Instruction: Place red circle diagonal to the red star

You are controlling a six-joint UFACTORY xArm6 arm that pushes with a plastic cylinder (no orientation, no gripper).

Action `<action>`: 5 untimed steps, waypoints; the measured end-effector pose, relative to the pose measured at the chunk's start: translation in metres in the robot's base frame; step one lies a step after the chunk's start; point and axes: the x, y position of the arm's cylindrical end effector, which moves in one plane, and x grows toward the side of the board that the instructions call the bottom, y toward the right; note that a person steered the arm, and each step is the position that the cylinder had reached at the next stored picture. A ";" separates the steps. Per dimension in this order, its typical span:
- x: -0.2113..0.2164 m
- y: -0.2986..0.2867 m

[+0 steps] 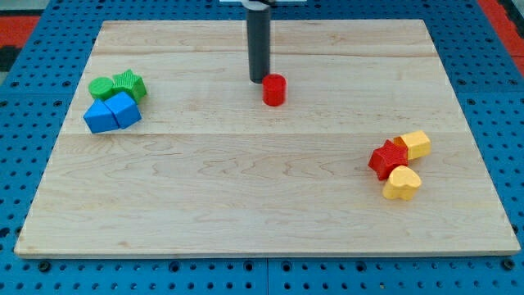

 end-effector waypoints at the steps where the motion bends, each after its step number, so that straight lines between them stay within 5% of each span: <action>1: 0.004 -0.014; 2: 0.004 -0.019; 4: 0.086 0.058; 5: 0.065 0.068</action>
